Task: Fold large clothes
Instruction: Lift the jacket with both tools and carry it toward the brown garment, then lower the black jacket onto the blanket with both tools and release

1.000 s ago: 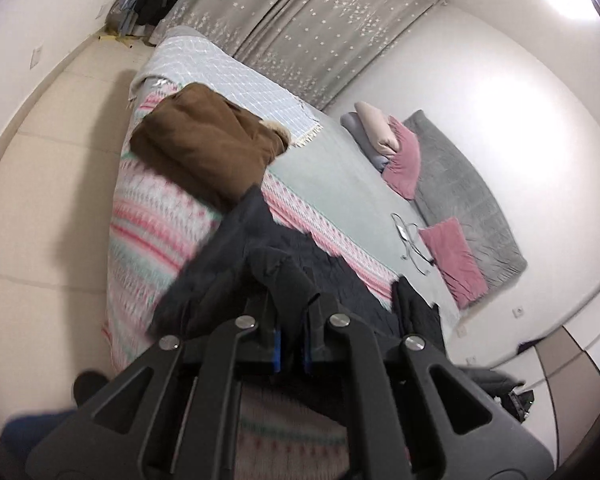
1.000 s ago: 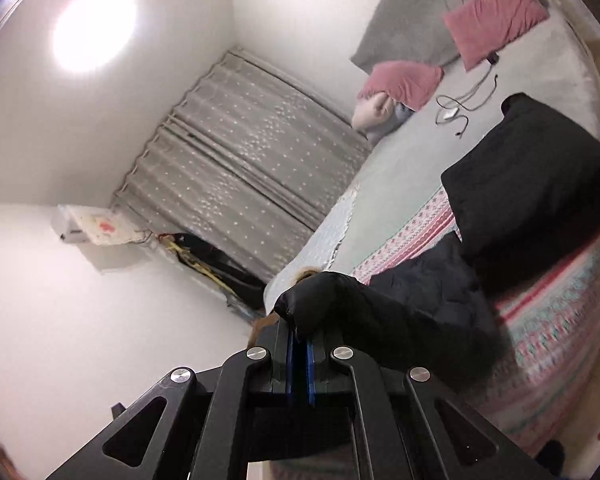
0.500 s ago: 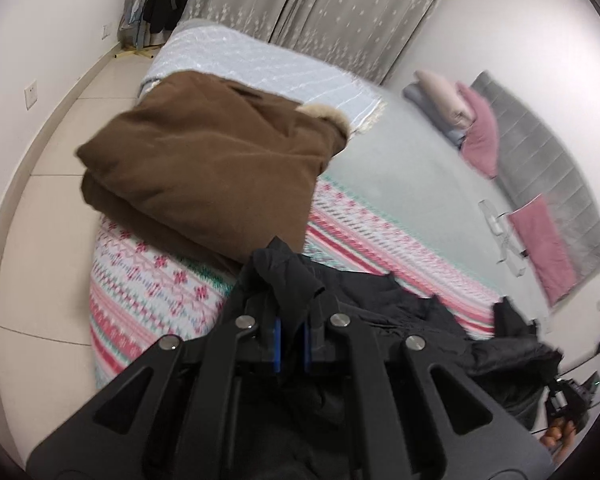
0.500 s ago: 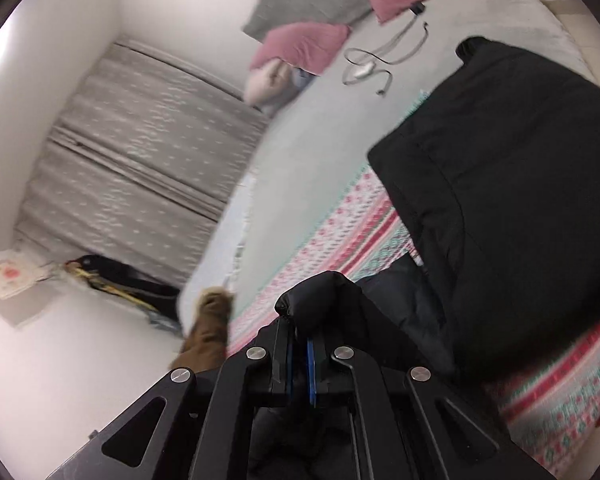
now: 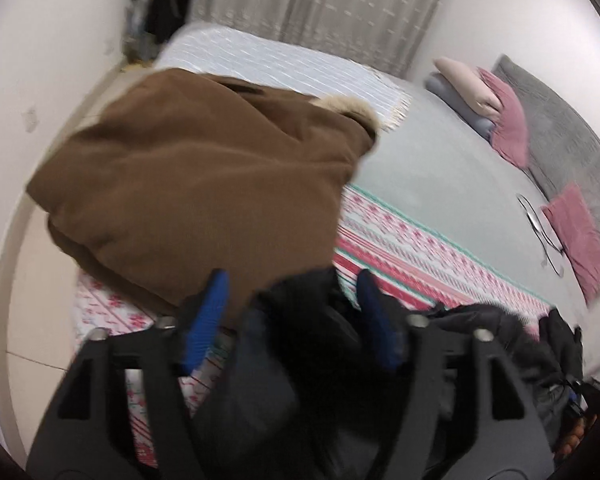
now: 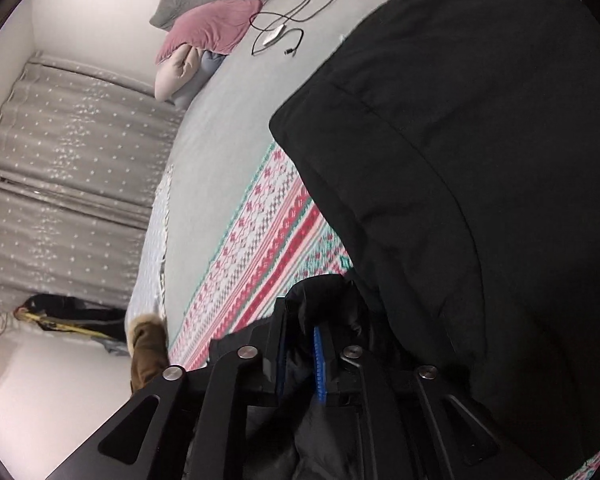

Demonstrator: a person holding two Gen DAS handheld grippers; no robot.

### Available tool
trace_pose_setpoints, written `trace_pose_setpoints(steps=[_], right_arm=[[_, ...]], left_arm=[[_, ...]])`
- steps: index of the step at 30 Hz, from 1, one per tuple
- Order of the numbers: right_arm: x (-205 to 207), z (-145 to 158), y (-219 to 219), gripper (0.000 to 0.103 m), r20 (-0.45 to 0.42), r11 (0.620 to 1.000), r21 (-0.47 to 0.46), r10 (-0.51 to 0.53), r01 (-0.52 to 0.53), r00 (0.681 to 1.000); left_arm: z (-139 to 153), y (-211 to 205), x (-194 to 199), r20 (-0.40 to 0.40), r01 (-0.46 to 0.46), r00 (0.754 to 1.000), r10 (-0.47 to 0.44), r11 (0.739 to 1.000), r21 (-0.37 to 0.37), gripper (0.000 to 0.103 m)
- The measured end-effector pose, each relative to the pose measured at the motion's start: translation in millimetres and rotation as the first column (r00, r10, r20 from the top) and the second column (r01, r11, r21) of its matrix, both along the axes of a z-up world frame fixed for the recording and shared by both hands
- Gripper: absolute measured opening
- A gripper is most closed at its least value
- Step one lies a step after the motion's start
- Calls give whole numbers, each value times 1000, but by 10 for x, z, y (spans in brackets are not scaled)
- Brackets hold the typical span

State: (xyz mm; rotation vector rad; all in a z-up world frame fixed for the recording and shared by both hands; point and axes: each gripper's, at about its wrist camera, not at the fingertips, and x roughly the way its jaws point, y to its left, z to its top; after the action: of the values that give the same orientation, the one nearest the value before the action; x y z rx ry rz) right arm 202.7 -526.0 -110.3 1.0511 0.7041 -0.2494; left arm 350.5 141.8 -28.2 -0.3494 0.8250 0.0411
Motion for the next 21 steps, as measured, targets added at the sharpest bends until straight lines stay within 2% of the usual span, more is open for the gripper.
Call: trace_pose_setpoints(steps=[2,7,10,12,13,16,17,18,19,20,21], right_arm=[[-24,100,-33,22,17,997,-73,-36,37,999],[-103,221,-20,24,9,970,-228,-80,81,997],[-60,305,210,26,-8,956,-289,40,-40,999],[-53,439,475,26,1,922,-353,169,-158,986],[-61,518,658,26,-5,887,-404,242,-224,970],[-91,654,1271,27,-69,726,-533,474,-434,878],[-113,660,1523,28,-99,652,-561,559,-510,824],[-152,640,1779,28,-127,571,-573,647,-588,752],[-155,603,1987,28,-146,506,-574,711,-644,688],[-186,559,2243,28,-170,418,-576,779,-702,603],[-200,504,2495,28,-194,340,-582,825,-739,532]], left_arm=[[7,91,-18,-7,-23,1000,23,999,-35,70],[80,306,-85,-8,-80,997,79,993,-85,70],[168,435,-158,14,-105,994,108,984,-144,70],[244,520,-238,35,-122,991,130,977,-173,70],[268,537,-261,45,-132,989,142,975,-177,70],[309,494,-308,50,-148,986,159,975,-166,70],[316,454,-314,50,-135,988,144,979,-156,70],[323,383,-326,49,-109,992,117,985,-133,70],[315,323,-312,47,-93,994,99,989,-116,70],[315,252,-314,46,-72,996,76,993,-96,70],[303,167,-320,44,-40,998,43,996,-80,70]])
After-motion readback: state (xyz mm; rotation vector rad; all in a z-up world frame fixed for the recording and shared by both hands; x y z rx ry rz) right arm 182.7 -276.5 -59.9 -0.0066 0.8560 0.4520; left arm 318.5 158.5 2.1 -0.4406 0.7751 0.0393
